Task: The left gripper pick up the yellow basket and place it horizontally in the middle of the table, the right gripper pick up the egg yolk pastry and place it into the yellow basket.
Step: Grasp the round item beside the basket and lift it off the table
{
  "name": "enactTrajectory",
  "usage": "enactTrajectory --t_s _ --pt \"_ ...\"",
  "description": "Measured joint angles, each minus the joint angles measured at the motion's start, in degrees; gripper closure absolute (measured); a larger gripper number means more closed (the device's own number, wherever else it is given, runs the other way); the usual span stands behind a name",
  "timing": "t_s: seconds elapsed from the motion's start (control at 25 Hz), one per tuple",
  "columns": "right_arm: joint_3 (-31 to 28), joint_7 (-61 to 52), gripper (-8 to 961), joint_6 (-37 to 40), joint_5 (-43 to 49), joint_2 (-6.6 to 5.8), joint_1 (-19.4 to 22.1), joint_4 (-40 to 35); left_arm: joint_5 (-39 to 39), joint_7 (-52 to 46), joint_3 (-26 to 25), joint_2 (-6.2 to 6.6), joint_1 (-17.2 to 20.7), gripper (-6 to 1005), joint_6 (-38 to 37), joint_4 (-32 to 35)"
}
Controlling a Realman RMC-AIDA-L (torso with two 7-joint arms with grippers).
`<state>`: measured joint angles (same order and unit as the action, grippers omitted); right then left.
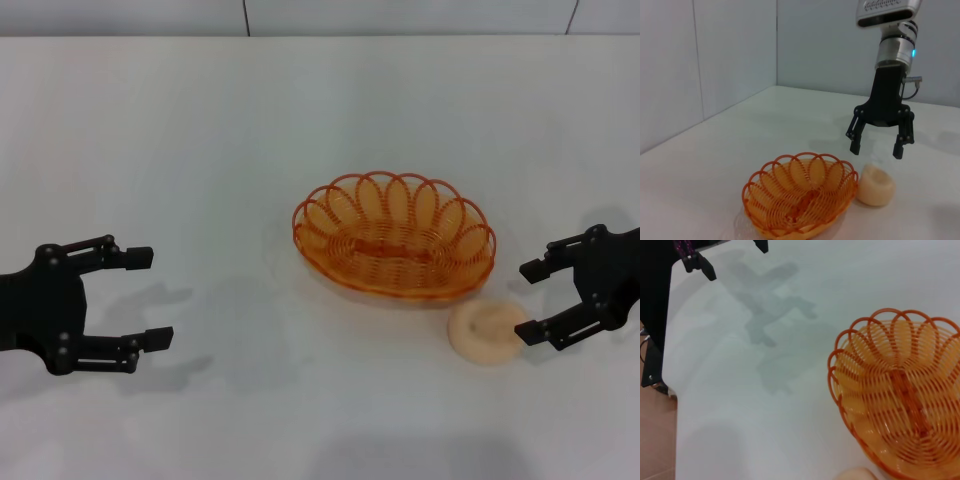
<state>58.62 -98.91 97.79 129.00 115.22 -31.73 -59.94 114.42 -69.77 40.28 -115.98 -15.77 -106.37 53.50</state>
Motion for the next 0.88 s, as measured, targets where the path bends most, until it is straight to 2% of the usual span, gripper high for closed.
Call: enactTrajectory --t_s 0.32,0.76,0.88 --pt "2.3 0.0 238 -3.9 -0.8 0.13 -0.6 3.3 0.0 -0.2 -0.1 0.11 -0.8 106 -0.1 0.0" --pt "2.9 -0.1 244 -5.3 -0.8 0.13 -1.0 5.9 -0.1 -0.2 -0.3 0.14 -1.3 106 0.0 0.1" --pt "3.0 -0.1 358 -5.7 -0.4 0.11 -1.1 6.4 -0.1 -0.2 -0.7 0.16 -1.5 106 0.1 0.1"
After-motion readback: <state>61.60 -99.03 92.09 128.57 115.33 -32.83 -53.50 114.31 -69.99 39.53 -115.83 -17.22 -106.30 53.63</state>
